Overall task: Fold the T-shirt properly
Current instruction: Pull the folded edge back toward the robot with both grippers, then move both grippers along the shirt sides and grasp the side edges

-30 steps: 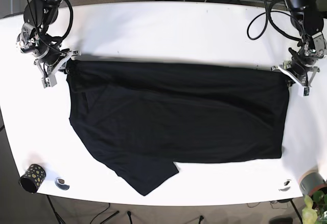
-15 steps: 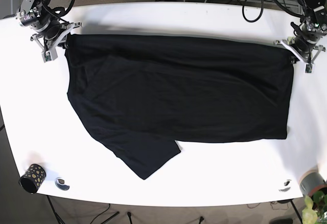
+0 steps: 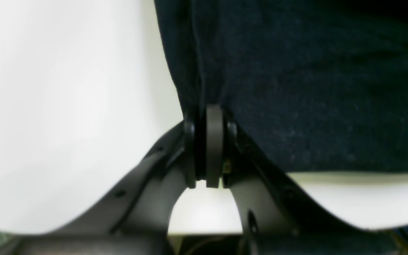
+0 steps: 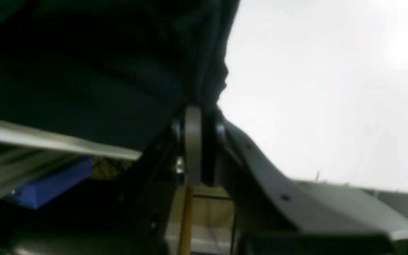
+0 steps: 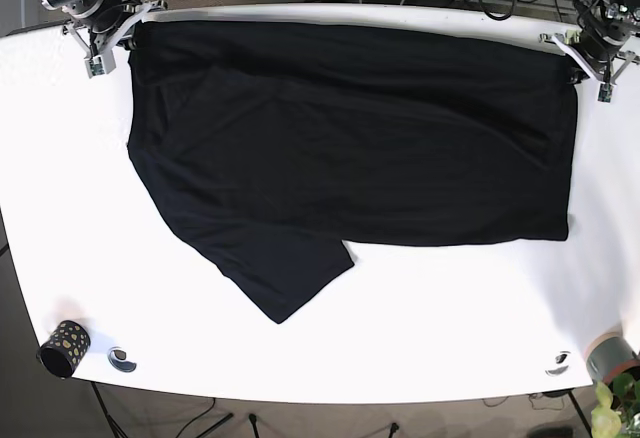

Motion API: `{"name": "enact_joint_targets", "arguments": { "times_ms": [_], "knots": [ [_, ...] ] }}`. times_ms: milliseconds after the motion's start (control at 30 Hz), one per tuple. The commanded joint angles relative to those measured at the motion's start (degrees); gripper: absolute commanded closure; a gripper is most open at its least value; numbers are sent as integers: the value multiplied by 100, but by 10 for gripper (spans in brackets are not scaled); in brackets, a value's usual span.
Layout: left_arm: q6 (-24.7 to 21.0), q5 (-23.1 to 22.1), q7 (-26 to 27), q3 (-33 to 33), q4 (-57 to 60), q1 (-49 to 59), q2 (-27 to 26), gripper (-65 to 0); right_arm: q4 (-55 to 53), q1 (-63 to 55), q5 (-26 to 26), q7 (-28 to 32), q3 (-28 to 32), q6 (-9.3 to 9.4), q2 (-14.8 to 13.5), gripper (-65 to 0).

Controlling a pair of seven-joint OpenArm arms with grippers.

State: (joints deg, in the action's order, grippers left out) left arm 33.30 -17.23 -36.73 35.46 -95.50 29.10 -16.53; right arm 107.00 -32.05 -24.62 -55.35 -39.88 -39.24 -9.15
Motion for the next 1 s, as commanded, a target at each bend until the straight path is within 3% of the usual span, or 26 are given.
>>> {"name": "enact_joint_targets", "arguments": {
  "times_ms": [0, 100, 167, 233, 333, 400, 467, 867, 967],
  "knots": [
    [42, -48, 73, 27, -98, 74, -100, -4, 82, -52, -74, 107, -52, -27, -57, -8],
    [50, -48, 73, -8, -98, 92, -100, -29, 91, -34, -74, 107, -52, -27, -48, -36],
    [50, -48, 73, -87, -98, 83, -109, -113, 109, -17, -74, 107, -52, -27, -48, -128],
    [50, -48, 73, -96, -98, 74, -109, -246, 126, -8, -74, 124, -52, -18, -48, -279],
    [42, -74, 73, -96, -107, -49, -92, -392, 223, 98, -74, 124, -69, -18, -48, -463],
    [42, -74, 73, -78, -107, -163, -100, -424, 329, 115, -74, 124, -192, -27, -48, -537],
    [42, -74, 73, -78, -107, -277, -100, -425, 381, 265, -74, 124, -263, -27, -48, -563],
    [24, -39, 73, -69, -300, -1367, -74, -407, 249, 1267, -39, 98, -52, 17, -101, -561],
    [15, -39, 73, -69, -265, -1596, -74, -407, 12, 1583, -39, 98, 221, 26, -303, -561]
  ]
}}
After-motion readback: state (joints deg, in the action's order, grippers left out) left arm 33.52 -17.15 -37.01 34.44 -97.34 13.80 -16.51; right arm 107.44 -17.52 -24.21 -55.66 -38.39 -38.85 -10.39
